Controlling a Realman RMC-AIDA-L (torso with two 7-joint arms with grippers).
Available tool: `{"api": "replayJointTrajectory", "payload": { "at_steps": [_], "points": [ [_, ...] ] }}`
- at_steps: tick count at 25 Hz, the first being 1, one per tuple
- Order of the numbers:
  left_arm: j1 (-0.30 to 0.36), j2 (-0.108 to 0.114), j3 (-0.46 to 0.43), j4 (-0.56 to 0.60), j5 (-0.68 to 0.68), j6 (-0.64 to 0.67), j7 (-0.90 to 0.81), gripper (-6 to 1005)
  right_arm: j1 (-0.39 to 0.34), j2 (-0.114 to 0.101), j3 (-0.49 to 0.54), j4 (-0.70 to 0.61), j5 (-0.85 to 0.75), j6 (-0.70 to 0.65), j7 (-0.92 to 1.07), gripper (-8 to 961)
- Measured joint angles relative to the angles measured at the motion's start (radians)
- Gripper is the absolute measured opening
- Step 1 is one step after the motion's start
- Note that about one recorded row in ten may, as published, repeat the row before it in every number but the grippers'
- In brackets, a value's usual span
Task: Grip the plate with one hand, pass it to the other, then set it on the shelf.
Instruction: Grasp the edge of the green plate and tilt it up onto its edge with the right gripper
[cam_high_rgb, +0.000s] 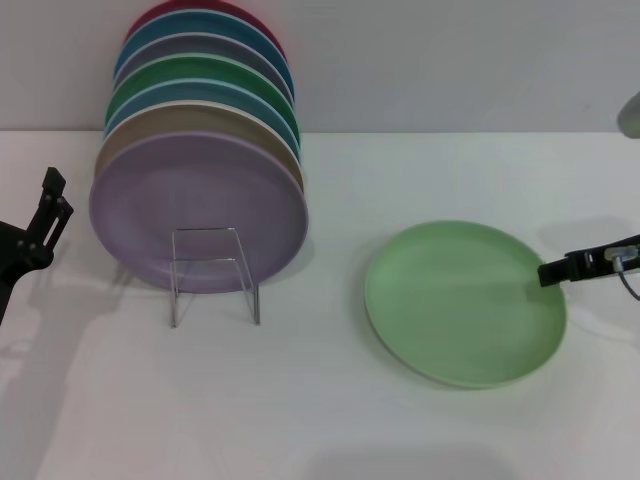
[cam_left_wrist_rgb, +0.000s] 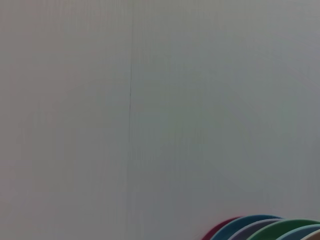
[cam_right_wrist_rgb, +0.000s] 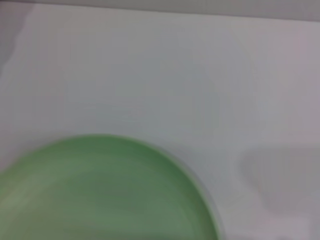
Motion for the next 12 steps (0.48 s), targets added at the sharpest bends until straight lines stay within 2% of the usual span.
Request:
{"api": "replayJointTrajectory", "payload": {
  "at_steps": [6,12],
  "points": [
    [0.001,0.001,0.0,0.0,0.0,0.0,0.001,828,0.036,-0.001,0.001,-0.093,0.0,-0.051,-0.007,689],
    [0.002,0.002,0.0,0.0,0.0,0.0,0.001,828,0.049,-0.001,-0.007,-0.115,0.0,-0.062,-0.008,671]
  ]
}}
